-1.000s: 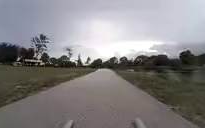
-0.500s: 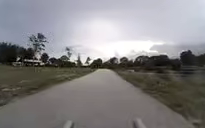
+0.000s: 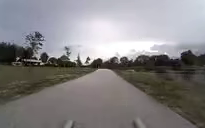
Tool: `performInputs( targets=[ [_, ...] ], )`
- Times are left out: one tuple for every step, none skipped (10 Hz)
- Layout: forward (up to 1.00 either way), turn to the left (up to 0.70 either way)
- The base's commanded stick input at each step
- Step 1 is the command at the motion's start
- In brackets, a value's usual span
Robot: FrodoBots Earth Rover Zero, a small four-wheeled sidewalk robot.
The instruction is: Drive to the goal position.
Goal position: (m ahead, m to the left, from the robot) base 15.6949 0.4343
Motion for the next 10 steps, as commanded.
performInputs(
  targets=[
    [1.00,0.40],
    [1.00,0.40],
    [1.00,0.34],
    [1.00,0.03],
    [1.00,0.00],
    [1.00,0.00],
    [1.00,0.00],
    [1.00,0.00],
    [1.00,0.14],
    [1.00,0.40]
  ],
)
